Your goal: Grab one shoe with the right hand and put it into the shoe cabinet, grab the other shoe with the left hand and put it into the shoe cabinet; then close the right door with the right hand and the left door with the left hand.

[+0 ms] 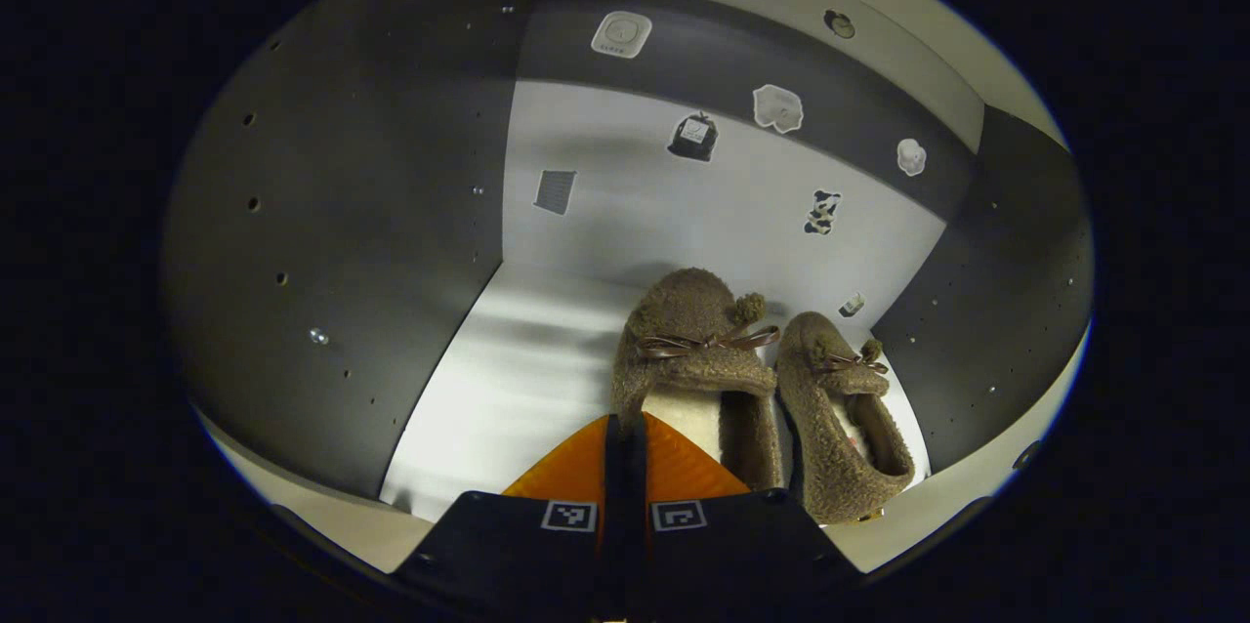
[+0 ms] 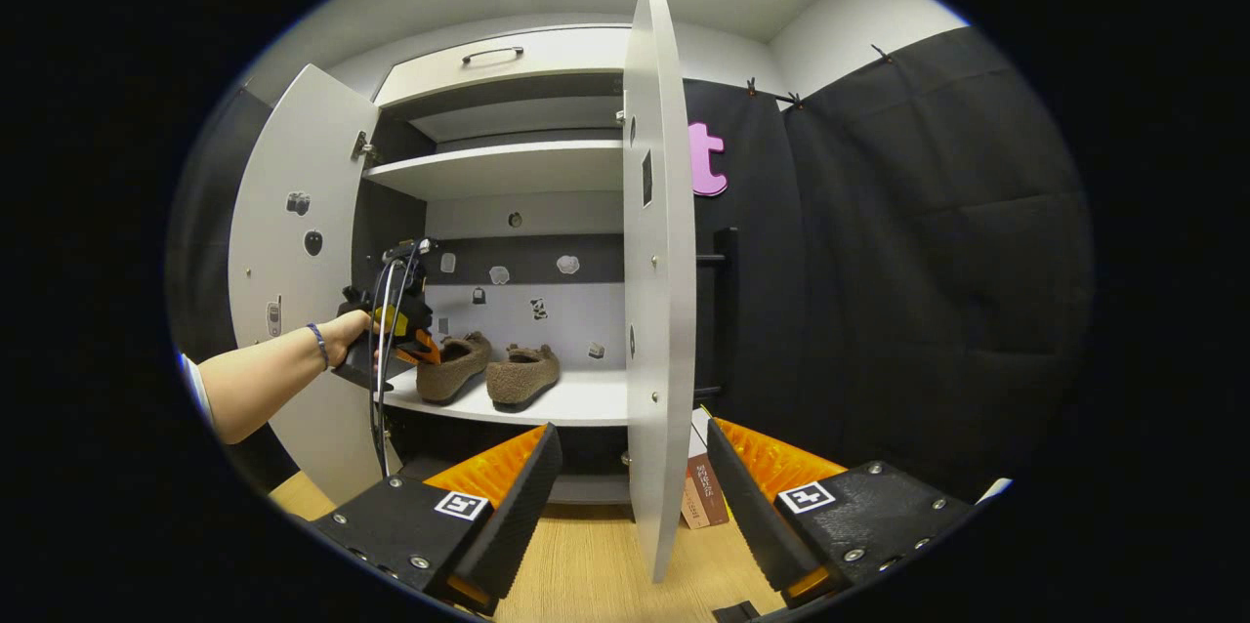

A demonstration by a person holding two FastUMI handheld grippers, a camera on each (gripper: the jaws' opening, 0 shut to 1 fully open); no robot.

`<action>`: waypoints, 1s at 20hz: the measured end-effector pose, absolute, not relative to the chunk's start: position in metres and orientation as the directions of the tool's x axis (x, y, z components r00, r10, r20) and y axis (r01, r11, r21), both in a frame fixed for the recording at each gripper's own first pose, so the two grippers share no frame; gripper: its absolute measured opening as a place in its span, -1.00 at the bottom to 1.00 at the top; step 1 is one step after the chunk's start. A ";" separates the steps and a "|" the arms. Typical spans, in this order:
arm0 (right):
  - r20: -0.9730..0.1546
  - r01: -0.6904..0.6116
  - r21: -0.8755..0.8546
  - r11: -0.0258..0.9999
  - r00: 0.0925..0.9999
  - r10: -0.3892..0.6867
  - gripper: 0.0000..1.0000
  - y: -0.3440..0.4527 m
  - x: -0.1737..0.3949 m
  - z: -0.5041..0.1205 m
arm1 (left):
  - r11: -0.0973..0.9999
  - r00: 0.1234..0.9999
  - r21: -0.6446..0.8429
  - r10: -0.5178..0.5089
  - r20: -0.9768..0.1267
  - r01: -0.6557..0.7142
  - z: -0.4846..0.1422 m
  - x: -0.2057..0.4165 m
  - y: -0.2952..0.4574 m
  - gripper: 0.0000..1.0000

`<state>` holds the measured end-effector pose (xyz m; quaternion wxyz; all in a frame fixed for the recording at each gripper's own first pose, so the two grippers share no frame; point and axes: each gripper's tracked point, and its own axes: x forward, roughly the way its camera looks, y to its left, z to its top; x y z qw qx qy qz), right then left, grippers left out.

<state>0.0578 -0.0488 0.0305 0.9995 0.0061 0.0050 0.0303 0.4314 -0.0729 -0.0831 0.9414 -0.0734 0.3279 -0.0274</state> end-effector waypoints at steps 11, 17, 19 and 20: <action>-0.028 -0.062 0.042 0.997 0.998 0.063 0.85 -0.056 0.048 0.025 | 0.989 0.895 -0.137 -0.107 -0.434 0.053 0.000 0.389 -0.076 0.10; -0.039 -0.045 0.045 0.998 0.998 0.046 0.85 -0.081 0.046 0.019 | 0.993 0.963 -0.110 -0.076 -0.258 0.049 0.068 0.324 -0.068 0.50; -0.037 -0.031 0.037 0.999 0.999 0.032 0.85 -0.093 0.046 0.017 | 0.994 0.975 -0.095 -0.073 -0.208 0.054 0.087 0.298 -0.065 0.60; -0.034 -0.020 0.032 0.999 0.999 0.021 0.85 -0.100 0.048 0.016 | 0.995 0.980 -0.087 -0.067 -0.187 0.051 0.093 0.285 -0.064 0.51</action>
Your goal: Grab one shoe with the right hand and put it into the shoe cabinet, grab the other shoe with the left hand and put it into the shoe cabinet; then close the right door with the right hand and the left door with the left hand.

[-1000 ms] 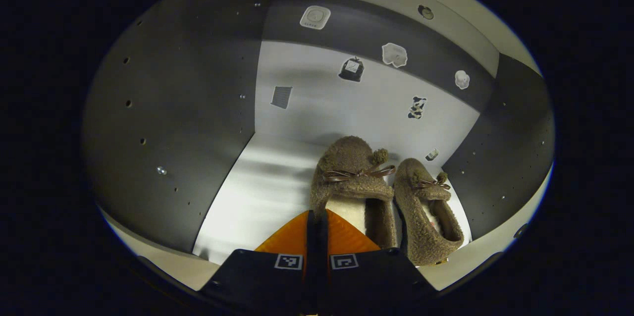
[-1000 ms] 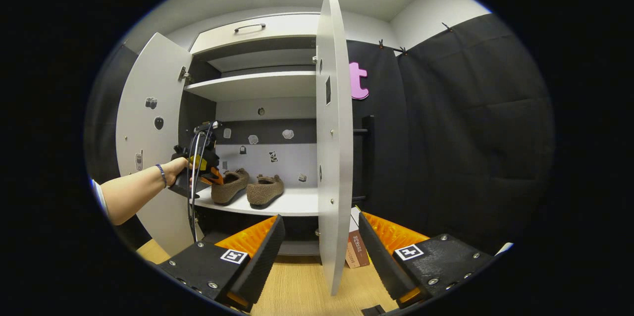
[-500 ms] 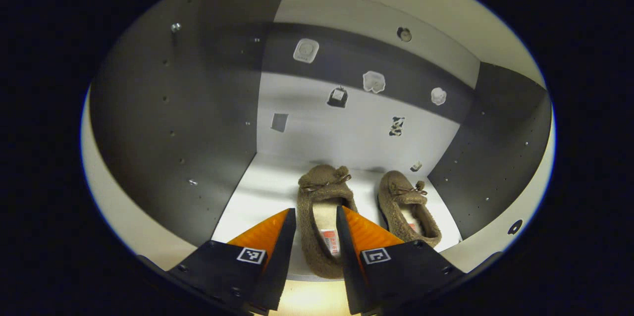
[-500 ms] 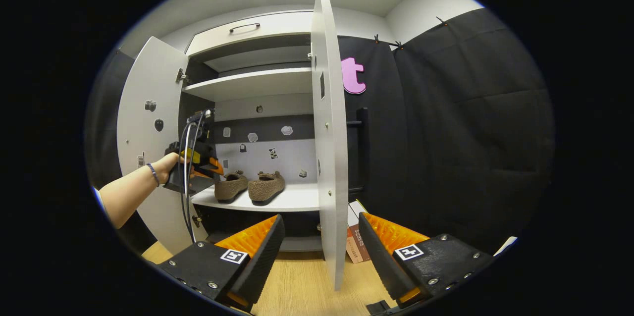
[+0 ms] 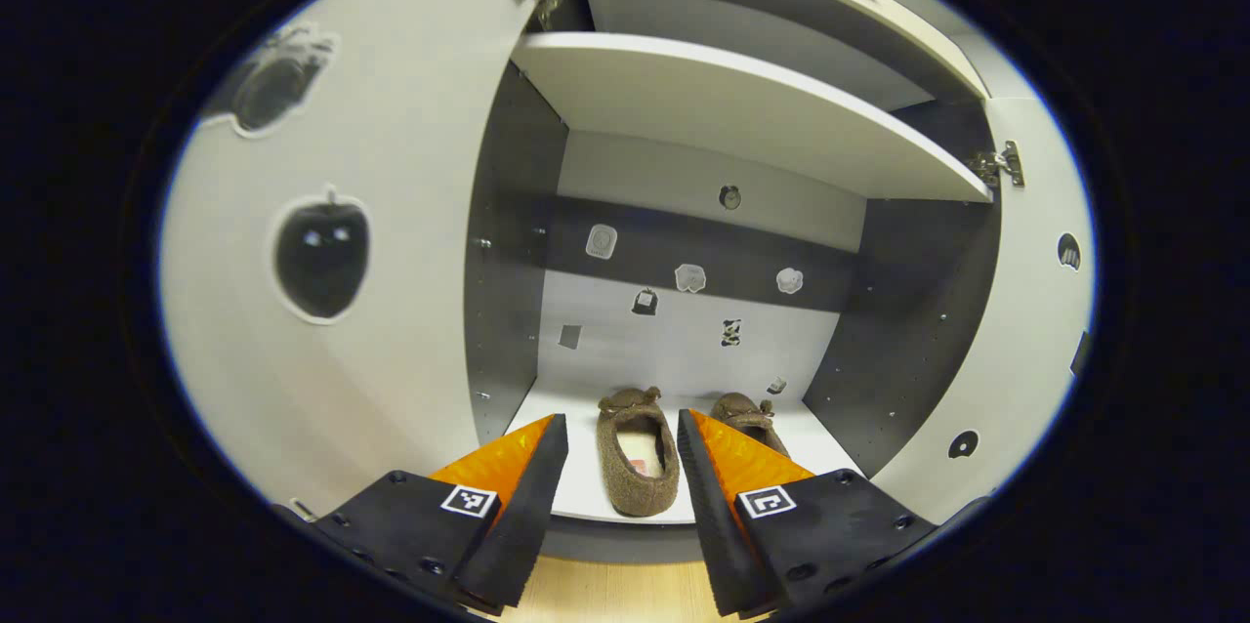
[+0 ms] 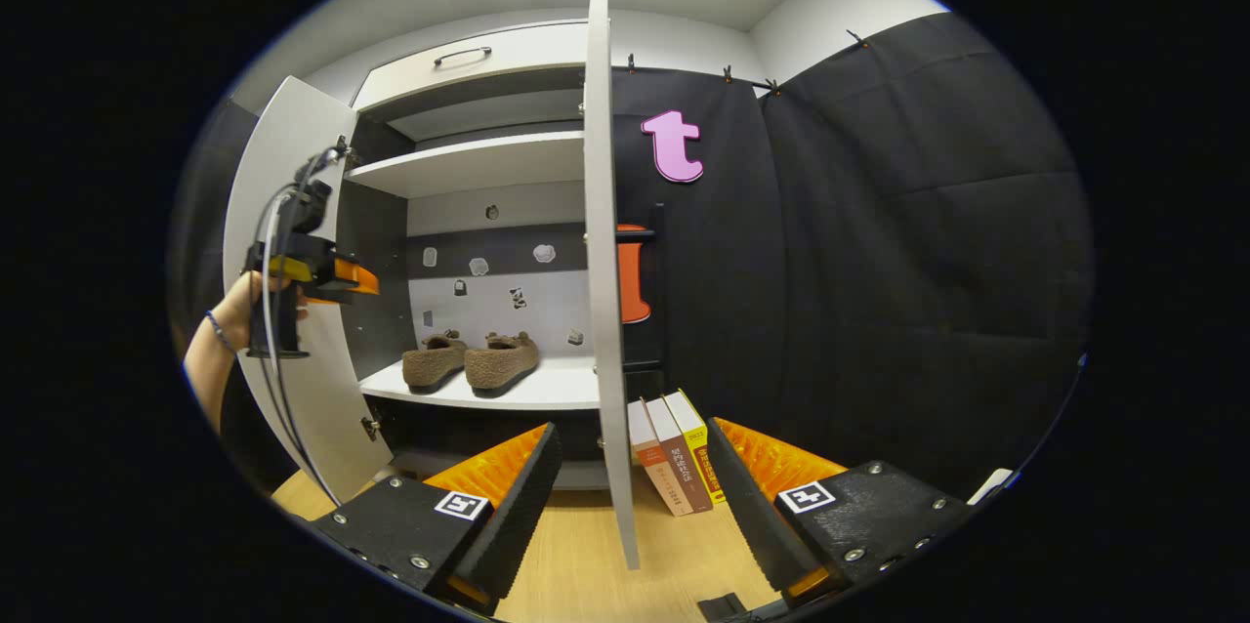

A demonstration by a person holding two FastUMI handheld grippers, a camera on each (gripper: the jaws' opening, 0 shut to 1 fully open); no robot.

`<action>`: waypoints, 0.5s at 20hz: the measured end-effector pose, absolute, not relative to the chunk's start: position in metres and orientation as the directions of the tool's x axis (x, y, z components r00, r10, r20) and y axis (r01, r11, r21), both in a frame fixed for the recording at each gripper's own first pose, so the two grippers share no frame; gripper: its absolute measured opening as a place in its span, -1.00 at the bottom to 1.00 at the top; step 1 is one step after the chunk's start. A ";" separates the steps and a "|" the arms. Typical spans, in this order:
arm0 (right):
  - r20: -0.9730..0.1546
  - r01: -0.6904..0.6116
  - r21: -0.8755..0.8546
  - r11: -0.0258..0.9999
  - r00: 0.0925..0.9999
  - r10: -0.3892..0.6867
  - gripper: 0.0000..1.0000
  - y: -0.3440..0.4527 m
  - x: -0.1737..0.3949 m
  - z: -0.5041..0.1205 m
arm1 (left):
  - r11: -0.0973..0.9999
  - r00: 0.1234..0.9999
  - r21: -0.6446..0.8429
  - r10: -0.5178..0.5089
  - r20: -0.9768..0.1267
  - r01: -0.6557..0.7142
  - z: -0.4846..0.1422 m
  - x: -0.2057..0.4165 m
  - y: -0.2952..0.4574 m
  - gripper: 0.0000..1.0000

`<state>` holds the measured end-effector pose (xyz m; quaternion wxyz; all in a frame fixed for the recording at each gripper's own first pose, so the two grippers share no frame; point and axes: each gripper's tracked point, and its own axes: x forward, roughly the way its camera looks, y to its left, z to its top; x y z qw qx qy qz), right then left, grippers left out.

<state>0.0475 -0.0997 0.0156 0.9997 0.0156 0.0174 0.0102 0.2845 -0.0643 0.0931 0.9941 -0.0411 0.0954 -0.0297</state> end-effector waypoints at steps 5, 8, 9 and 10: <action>-0.024 0.025 0.021 0.999 0.999 -0.025 0.85 -0.135 0.058 0.014 | 0.998 0.991 -0.031 -0.053 -0.124 0.049 0.114 0.216 -0.058 0.74; -0.021 0.045 -0.007 0.999 0.999 -0.045 0.85 -0.153 0.070 0.011 | 0.998 0.994 0.008 -0.058 -0.090 0.059 0.121 0.177 -0.056 0.81; -0.027 0.047 -0.006 0.999 0.998 -0.048 0.85 -0.157 0.073 0.008 | 0.998 0.995 0.014 -0.058 -0.077 0.059 0.123 0.164 -0.055 0.81; -0.031 0.049 -0.003 0.999 0.998 -0.049 0.85 -0.162 0.078 0.005 | 0.998 0.996 0.014 -0.055 -0.065 0.056 0.125 0.153 -0.054 0.70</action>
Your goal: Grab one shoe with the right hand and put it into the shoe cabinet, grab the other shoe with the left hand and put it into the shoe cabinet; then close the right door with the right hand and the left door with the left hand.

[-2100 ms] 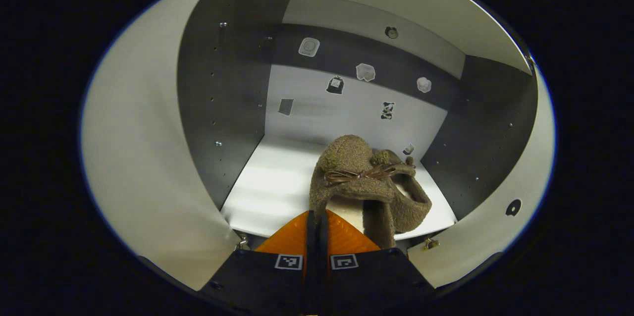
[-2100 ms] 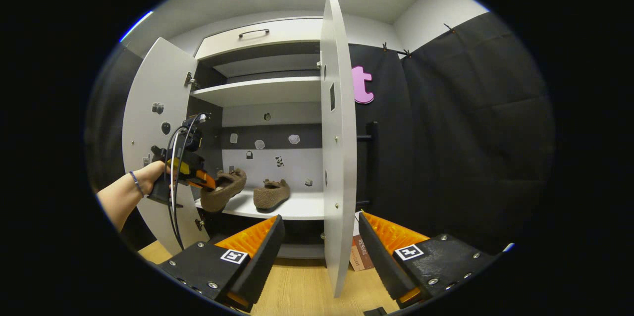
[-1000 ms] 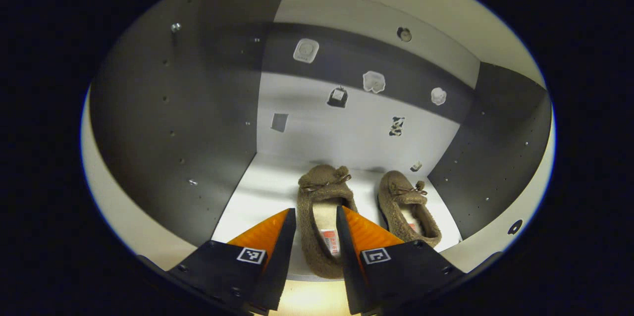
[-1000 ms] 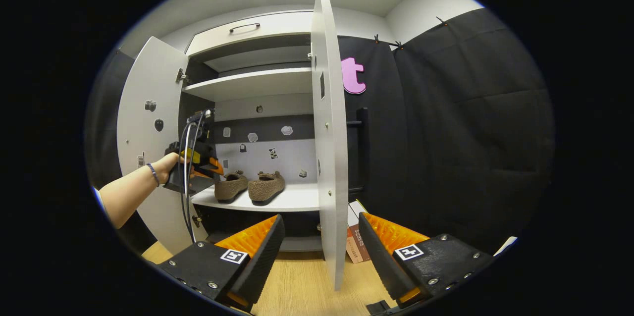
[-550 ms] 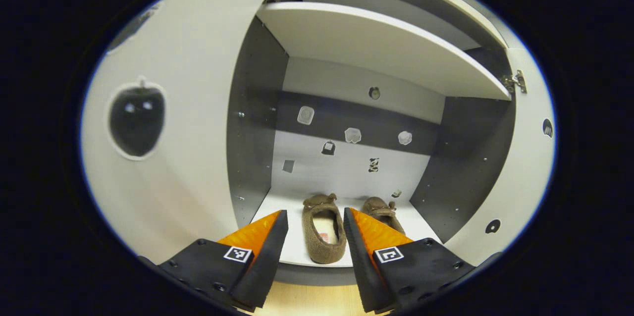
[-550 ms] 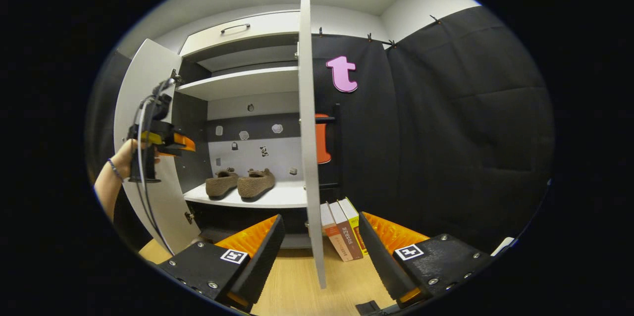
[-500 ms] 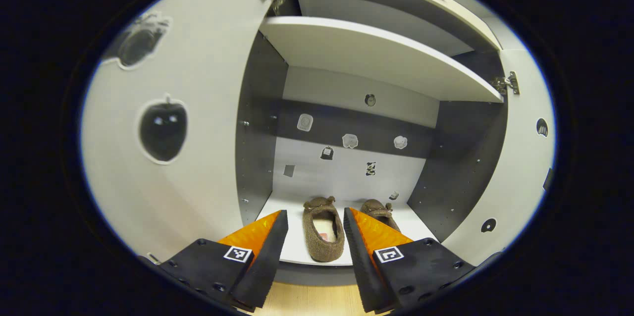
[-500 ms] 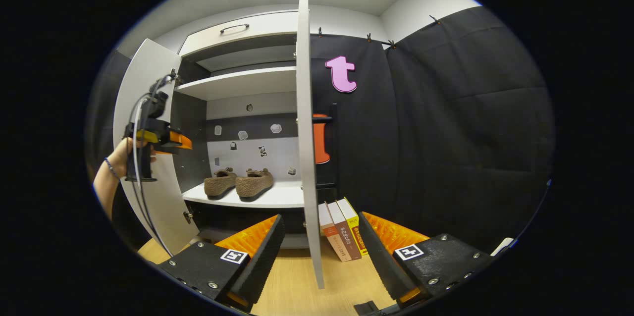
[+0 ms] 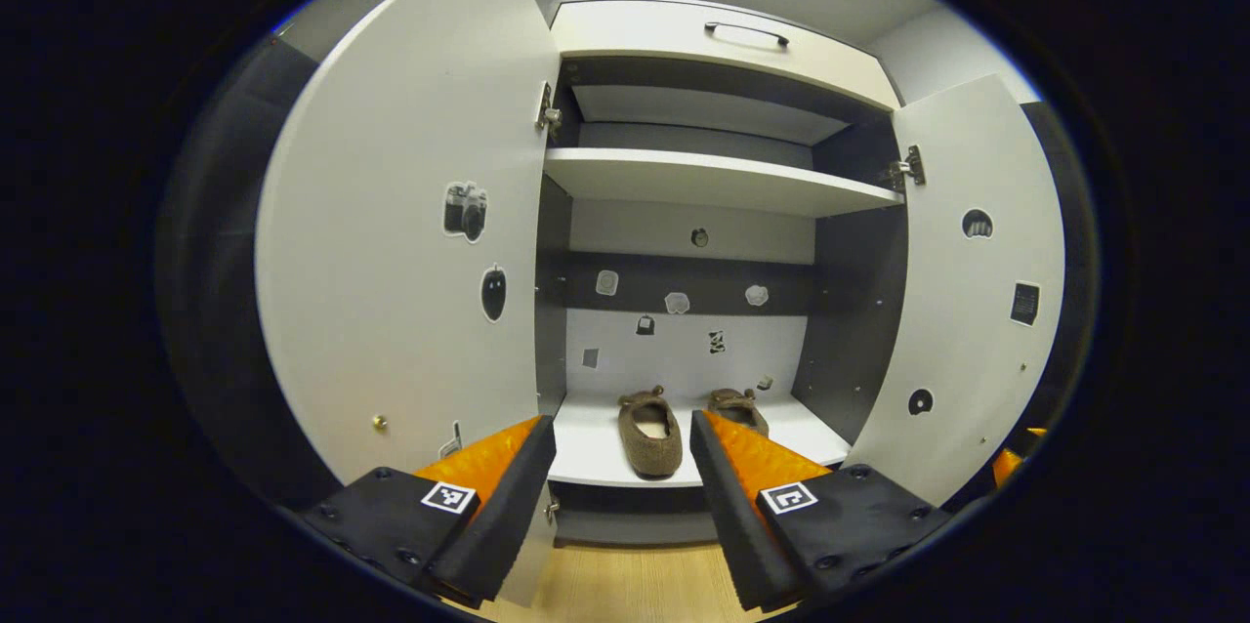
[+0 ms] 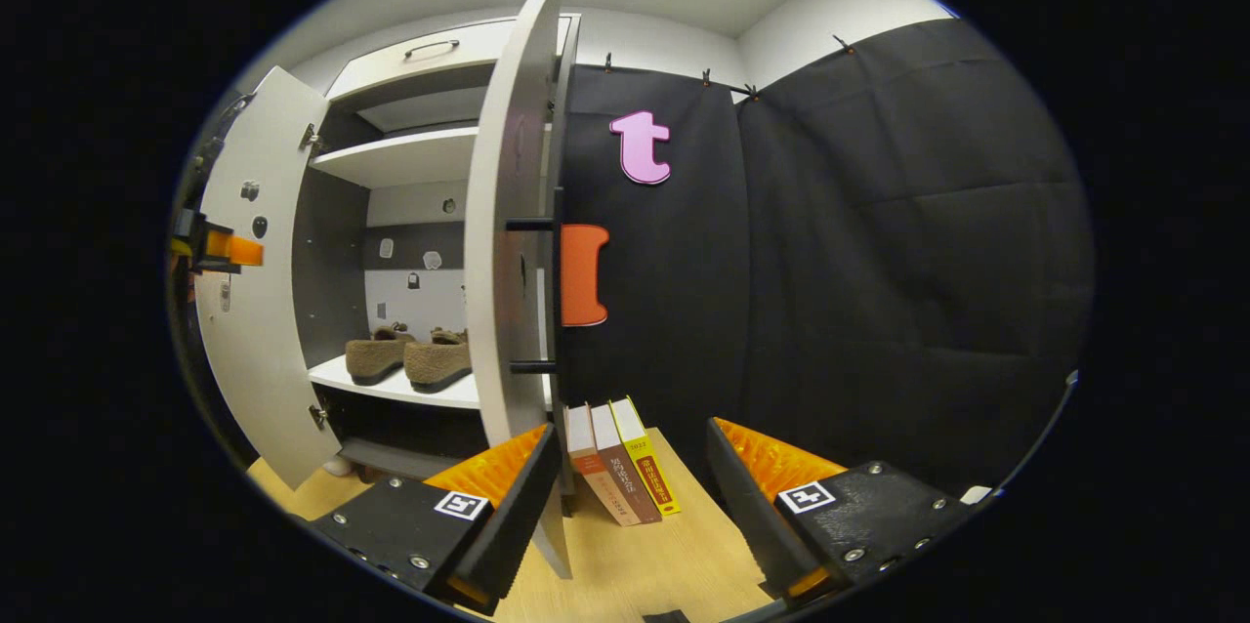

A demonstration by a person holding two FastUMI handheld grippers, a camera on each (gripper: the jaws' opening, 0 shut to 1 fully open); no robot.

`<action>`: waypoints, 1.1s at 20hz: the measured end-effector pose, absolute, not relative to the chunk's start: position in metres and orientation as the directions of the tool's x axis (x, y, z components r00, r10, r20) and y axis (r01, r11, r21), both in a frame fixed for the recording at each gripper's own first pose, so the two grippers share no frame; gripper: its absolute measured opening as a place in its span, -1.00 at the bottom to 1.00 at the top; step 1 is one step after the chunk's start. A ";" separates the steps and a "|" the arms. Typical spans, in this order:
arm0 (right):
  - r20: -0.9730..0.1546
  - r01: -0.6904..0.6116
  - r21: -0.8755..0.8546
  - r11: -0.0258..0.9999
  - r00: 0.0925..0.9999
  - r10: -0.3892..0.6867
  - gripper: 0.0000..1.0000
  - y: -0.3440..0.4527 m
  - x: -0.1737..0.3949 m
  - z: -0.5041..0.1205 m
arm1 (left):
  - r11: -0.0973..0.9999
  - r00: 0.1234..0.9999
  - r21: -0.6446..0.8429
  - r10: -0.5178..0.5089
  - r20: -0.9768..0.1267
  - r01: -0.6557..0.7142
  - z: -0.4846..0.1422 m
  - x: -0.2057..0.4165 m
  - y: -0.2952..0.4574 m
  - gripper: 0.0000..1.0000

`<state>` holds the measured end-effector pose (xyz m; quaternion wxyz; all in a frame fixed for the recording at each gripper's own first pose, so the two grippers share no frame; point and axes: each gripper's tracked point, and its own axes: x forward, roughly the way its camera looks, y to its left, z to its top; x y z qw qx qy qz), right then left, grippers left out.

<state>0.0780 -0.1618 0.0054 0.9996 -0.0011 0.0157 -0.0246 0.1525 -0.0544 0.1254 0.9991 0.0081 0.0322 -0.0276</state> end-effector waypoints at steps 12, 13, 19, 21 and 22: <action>-0.036 0.016 -0.038 0.999 0.999 -0.017 0.85 -0.159 0.149 -0.014 | 0.998 0.999 0.037 0.040 0.032 -0.041 0.128 0.042 0.003 0.89; -0.026 0.007 -0.048 0.999 1.000 -0.009 0.85 -0.155 0.150 -0.011 | 0.997 0.997 0.050 0.065 0.041 -0.067 0.129 0.036 0.014 0.92; -0.006 0.009 -0.071 0.997 1.000 -0.009 0.78 -0.149 0.150 -0.006 | 0.996 0.996 0.005 0.085 0.019 -0.085 0.120 0.013 0.044 0.92; -0.004 0.013 -0.074 0.997 1.000 -0.013 0.68 -0.143 0.148 -0.007 | 0.996 0.996 -0.003 0.086 0.012 -0.086 0.118 0.011 0.053 0.92; -0.007 0.017 -0.068 0.998 1.000 -0.018 0.83 -0.141 0.147 -0.008 | 0.996 0.996 -0.002 0.086 0.008 -0.086 0.116 0.012 0.058 0.92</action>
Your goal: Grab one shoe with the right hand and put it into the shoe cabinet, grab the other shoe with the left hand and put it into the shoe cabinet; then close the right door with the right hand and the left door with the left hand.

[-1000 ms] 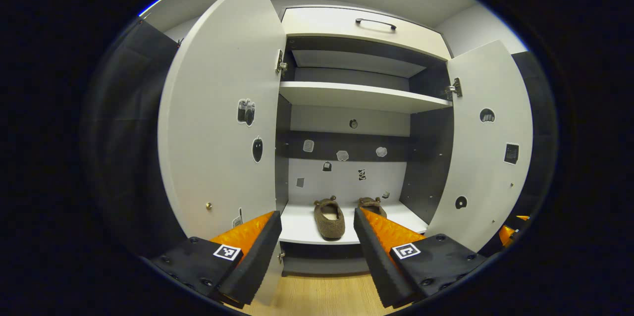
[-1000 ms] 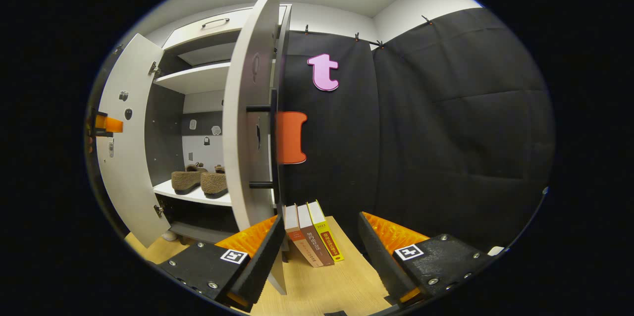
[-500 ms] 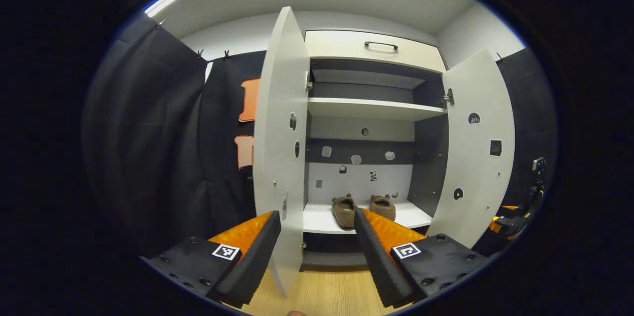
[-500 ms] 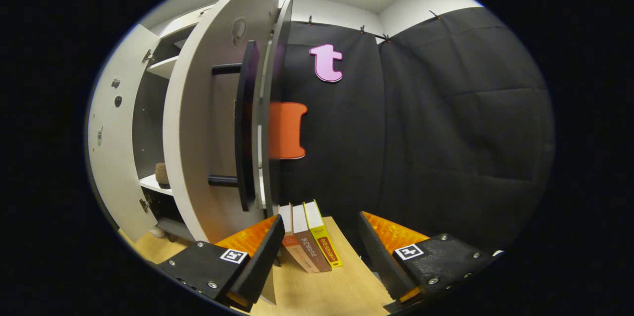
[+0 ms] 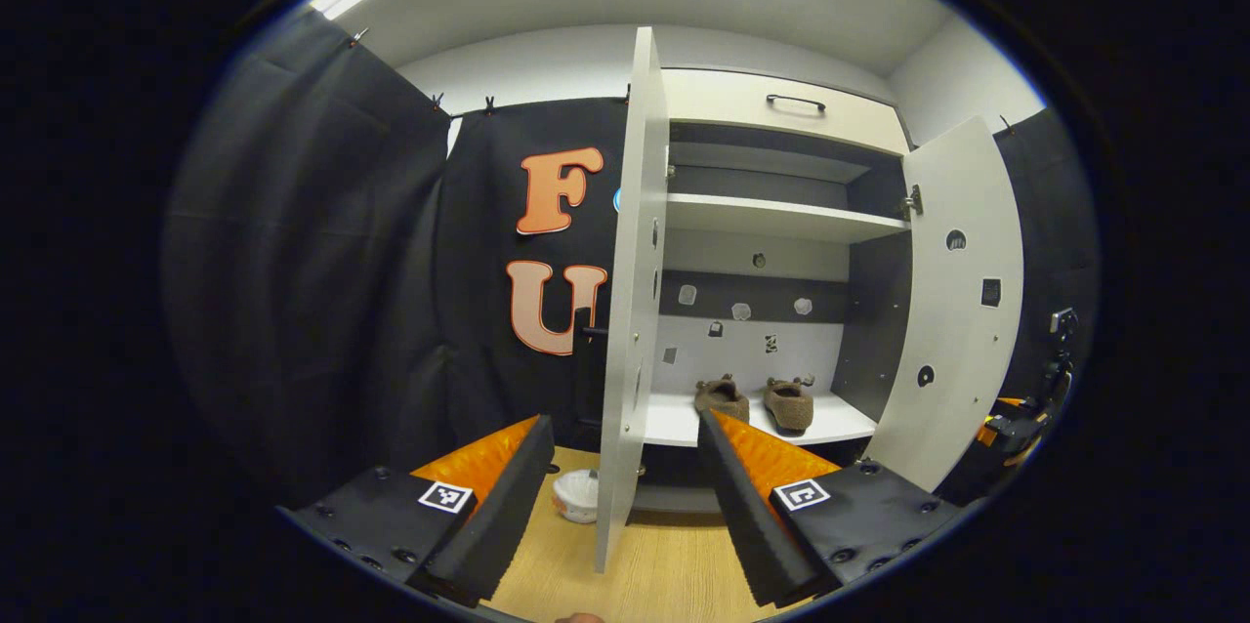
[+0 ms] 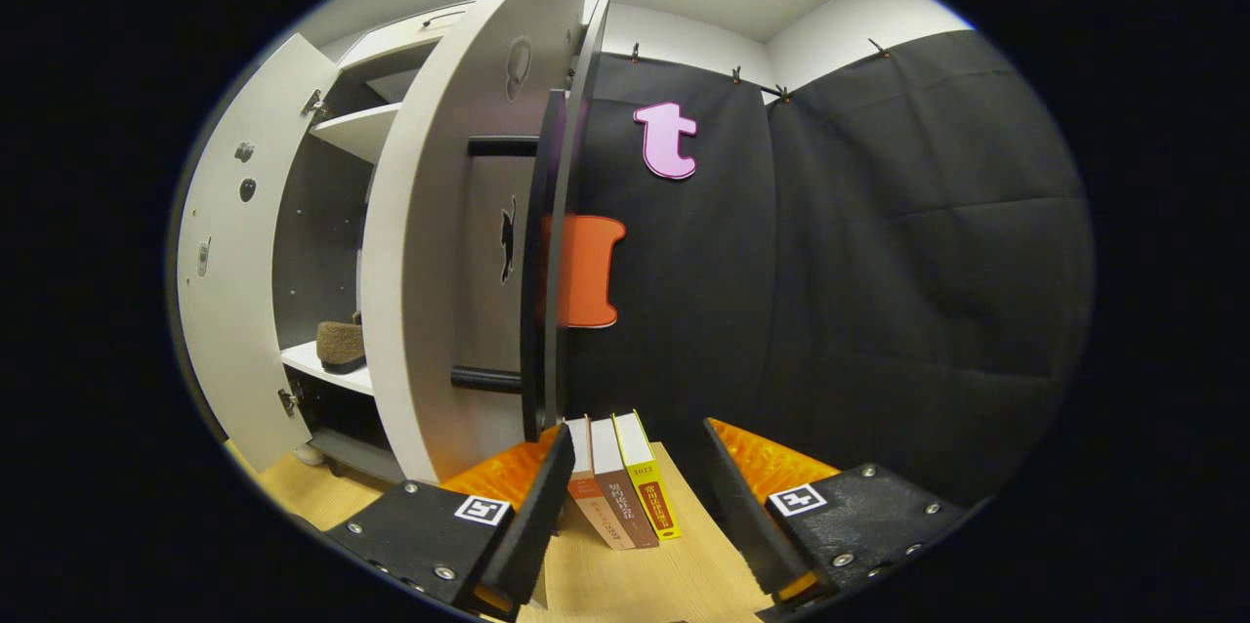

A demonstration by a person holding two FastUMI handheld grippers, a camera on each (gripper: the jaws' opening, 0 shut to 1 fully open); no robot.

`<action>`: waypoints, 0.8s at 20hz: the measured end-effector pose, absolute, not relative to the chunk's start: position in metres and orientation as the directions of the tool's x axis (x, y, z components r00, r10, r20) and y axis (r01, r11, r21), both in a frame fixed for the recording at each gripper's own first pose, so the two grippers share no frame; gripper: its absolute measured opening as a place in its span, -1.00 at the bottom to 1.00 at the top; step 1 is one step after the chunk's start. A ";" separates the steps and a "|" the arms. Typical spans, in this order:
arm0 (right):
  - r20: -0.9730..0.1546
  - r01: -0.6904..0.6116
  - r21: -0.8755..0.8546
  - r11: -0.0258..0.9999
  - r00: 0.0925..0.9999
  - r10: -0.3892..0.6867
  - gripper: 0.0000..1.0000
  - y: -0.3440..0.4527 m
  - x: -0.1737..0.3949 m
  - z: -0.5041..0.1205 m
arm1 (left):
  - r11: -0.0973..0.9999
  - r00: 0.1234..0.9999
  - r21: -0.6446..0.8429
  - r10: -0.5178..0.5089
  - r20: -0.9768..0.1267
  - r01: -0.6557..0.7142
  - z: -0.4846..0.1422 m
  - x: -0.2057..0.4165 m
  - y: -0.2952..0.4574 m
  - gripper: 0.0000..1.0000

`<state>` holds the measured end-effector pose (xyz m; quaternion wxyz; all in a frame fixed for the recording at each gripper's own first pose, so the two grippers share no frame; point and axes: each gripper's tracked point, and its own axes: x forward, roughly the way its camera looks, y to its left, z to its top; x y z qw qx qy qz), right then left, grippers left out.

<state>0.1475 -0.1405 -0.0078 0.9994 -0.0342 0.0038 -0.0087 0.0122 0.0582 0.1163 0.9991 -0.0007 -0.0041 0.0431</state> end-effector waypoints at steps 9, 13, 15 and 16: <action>0.000 -0.003 -0.047 0.999 1.000 0.003 0.27 -0.088 0.142 -0.010 | 0.997 0.997 -0.027 0.078 -0.013 -0.078 0.107 0.023 0.090 0.93; 0.004 -0.053 -0.004 0.999 0.999 0.053 0.27 -0.050 0.151 -0.014 | 0.996 0.996 -0.019 0.087 -0.010 -0.087 0.108 0.022 0.110 0.89; 0.002 -0.044 0.028 0.999 0.999 0.044 0.30 -0.044 0.158 -0.015 | 0.996 0.996 -0.013 0.092 -0.010 -0.093 0.107 0.021 0.118 0.90; 0.004 -0.027 0.044 0.999 1.000 0.026 0.34 -0.043 0.163 -0.016 | 0.995 0.995 -0.008 0.095 -0.011 -0.095 0.107 0.021 0.123 0.89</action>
